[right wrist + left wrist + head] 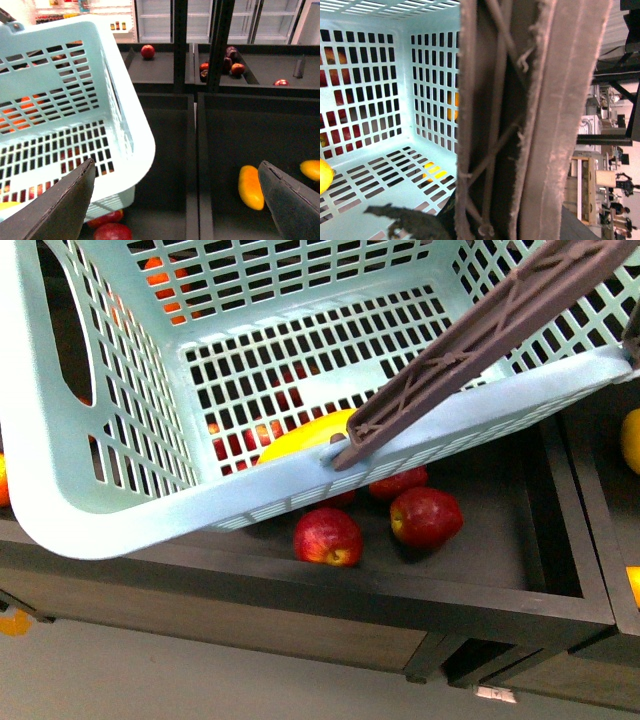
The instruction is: Pick mango and avocado into basket
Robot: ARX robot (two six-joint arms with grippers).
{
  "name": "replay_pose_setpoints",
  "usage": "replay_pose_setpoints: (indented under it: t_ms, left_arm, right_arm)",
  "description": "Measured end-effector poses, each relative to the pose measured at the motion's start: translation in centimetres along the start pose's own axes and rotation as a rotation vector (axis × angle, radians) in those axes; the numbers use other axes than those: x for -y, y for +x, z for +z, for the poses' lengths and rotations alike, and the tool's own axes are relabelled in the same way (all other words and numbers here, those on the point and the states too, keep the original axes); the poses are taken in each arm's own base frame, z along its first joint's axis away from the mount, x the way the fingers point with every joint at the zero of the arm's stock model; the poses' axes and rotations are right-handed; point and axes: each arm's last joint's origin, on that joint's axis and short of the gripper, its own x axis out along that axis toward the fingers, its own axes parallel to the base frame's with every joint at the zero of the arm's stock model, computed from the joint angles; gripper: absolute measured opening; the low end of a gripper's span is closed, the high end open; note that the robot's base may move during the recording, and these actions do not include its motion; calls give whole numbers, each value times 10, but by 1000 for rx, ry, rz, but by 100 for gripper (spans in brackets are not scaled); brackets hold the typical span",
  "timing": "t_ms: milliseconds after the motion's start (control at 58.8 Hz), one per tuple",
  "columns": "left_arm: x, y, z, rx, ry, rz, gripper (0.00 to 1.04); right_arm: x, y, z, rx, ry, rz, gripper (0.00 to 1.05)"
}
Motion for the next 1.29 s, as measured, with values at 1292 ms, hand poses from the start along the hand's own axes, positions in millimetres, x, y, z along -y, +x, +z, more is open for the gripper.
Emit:
replay_pose_setpoints:
  t_ms: [1292]
  left_arm:
    - [-3, -1, 5, 27, 1, 16, 15]
  right_arm:
    - [0, 0, -2, -7, 0, 3, 96]
